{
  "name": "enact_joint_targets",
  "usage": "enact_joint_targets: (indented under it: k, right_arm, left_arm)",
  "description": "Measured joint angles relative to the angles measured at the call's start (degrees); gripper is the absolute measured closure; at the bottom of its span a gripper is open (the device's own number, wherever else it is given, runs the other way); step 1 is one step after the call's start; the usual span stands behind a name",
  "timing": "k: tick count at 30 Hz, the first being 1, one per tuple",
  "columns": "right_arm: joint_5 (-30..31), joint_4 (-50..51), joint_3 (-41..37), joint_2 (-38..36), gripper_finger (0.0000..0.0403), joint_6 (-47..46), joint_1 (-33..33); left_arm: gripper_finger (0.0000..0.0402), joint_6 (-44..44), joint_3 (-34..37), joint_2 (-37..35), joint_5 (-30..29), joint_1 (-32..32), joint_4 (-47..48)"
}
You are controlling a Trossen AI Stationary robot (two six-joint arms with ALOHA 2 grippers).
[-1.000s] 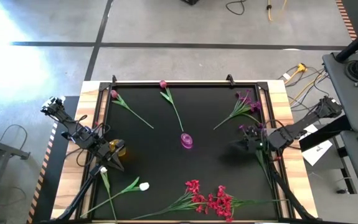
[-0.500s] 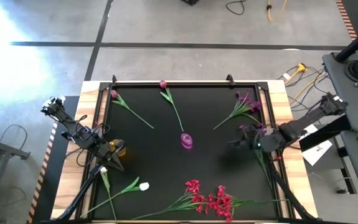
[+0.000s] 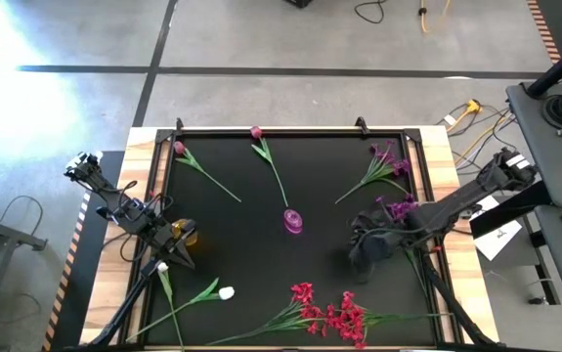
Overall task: Sort flowers into vase by color
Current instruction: Put the bottom right violet flowers into the violet flower vase
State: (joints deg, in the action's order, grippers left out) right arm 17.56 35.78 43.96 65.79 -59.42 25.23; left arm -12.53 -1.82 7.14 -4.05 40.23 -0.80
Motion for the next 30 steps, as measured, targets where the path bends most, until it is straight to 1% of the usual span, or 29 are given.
enact_joint_targets:
  k: [3,6,9,11,15,19,22,25,30]
  right_arm:
    - [-2.3,10.6,3.5,2.9,0.0289,-6.4,-2.7]
    - [-5.7,22.9,6.6,4.8,0.0246,-7.5,-4.5]
    - [-7.2,35.1,7.5,6.5,0.0220,-8.6,-5.5]
    - [-8.3,38.7,6.7,7.2,0.0212,-9.0,-6.4]
    - [-12.0,37.8,2.0,8.1,0.0210,-7.7,-8.2]
    - [-13.8,37.7,-2.4,9.5,0.0217,-4.4,-10.7]
    - [-14.6,36.6,-3.2,11.1,0.0223,-0.7,-12.7]
    - [-15.1,33.7,-4.1,13.4,0.0233,5.1,-15.1]
    - [-19.8,28.7,-6.5,18.2,0.0262,10.4,-18.4]
  left_arm:
    - [0.0402,0.0,0.0,0.0,0.0,0.0,0.0]
    - [0.0402,0.0,0.0,0.0,0.0,0.0,0.0]
    - [0.0402,0.0,0.0,0.0,0.0,0.0,0.0]
    - [0.0402,0.0,0.0,0.0,0.0,0.0,0.0]
    - [0.0402,0.0,0.0,0.0,0.0,0.0,0.0]
    - [0.0402,0.0,0.0,0.0,0.0,0.0,0.0]
    - [0.0402,0.0,0.0,0.0,0.0,0.0,0.0]
    - [0.0402,0.0,0.0,0.0,0.0,0.0,0.0]
    - [0.0402,0.0,0.0,0.0,0.0,0.0,0.0]
